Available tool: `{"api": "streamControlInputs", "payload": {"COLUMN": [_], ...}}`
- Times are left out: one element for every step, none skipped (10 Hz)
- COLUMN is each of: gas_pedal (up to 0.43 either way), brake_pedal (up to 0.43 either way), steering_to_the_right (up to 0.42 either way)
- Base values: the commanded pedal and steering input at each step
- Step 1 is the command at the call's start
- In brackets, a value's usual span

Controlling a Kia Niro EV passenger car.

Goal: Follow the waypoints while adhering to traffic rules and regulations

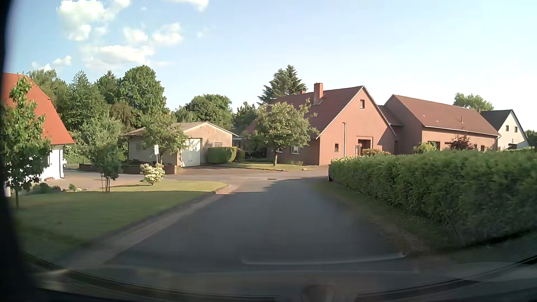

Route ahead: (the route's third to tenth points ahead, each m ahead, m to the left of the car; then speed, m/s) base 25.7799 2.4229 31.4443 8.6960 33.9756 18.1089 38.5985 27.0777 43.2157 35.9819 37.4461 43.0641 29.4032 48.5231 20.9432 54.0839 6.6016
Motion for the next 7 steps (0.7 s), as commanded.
{"api": "streamControlInputs", "payload": {"gas_pedal": [0.0, 0.0, 0.0, 0.0, 0.0, 0.0, 0.0], "brake_pedal": [0.006, 0.006, 0.006, 0.006, 0.006, 0.006, 0.006], "steering_to_the_right": [-0.006, -0.007, -0.006, -0.007, -0.007, -0.006, -0.006]}}
